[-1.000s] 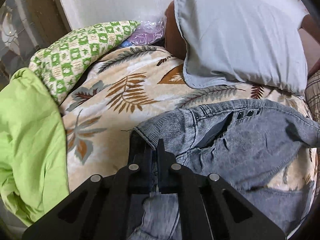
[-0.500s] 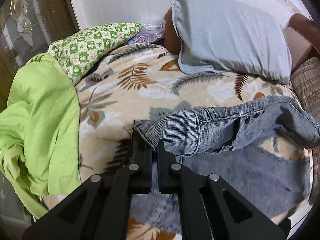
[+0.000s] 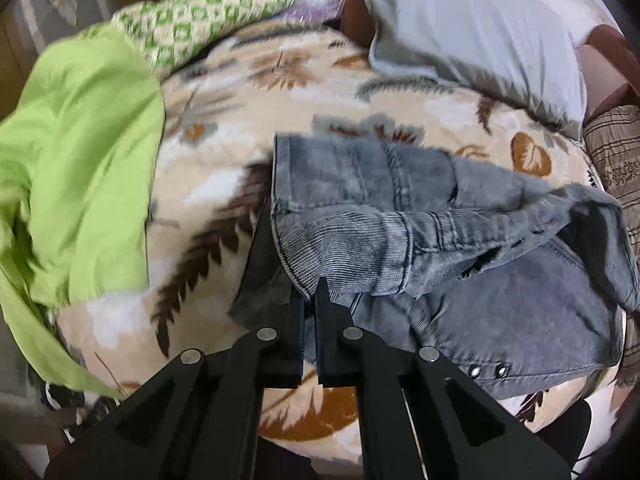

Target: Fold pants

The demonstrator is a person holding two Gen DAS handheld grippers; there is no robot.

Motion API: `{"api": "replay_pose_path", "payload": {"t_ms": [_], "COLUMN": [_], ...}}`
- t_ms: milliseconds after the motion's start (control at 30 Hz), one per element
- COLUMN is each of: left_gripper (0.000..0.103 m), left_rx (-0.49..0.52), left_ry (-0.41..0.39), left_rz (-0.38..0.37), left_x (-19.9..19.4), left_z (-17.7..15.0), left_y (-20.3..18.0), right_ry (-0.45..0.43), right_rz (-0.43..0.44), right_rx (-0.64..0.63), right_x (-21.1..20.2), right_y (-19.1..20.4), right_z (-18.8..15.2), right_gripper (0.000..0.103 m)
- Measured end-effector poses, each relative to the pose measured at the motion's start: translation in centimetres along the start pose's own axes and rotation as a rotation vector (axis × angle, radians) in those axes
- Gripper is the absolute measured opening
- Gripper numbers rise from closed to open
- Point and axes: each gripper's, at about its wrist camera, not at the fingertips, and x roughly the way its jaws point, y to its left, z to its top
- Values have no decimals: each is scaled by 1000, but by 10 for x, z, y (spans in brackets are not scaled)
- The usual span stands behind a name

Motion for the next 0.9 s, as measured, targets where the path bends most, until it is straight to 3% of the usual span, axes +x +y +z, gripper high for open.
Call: {"api": "replay_pose_path", "payload": {"t_ms": [200,367,433,467,500,533,567,600,633,767,900], "left_gripper": [4,7,8,9,15,29,40,60,66,66,66], "left_rx": [-14,-46,-74,-98,-121,-146,-164,-175,-190,-199,-260], "left_ry": [71,96,109,115,116,113,106,100,91,131,216], "left_rz": [10,-31,-78,-113,-148,-193,-231,-257,-293,-364,-416], "left_x": [23,11,-2,-9,-15,-22,-28,-30,-33,-21,1], "left_z": [-14,-21,-25,-28,-28,-28,-26,-23,-19,-2,6], "left_y": [2,15,25,31,34,37,38,37,34,11,-3], "right_ry": [85,42,23,15,11,4,-4,-6,1,70,160], "right_rz": [-64,-63,-48,-35,-20,1,23,51,89,258,390], "right_rx": [75,59,27,13,3,-8,-19,-33,-47,-52,79], "right_x": [19,-12,-25,-31,-34,-36,-37,-35,-30,3,48], "right_y": [-19,-7,6,15,23,34,47,60,78,141,179], "right_z": [-29,-25,-19,-15,-11,-7,-2,2,8,26,42], "right_gripper": [4,9,11,17,31,39,54,61,62,64,64]}}
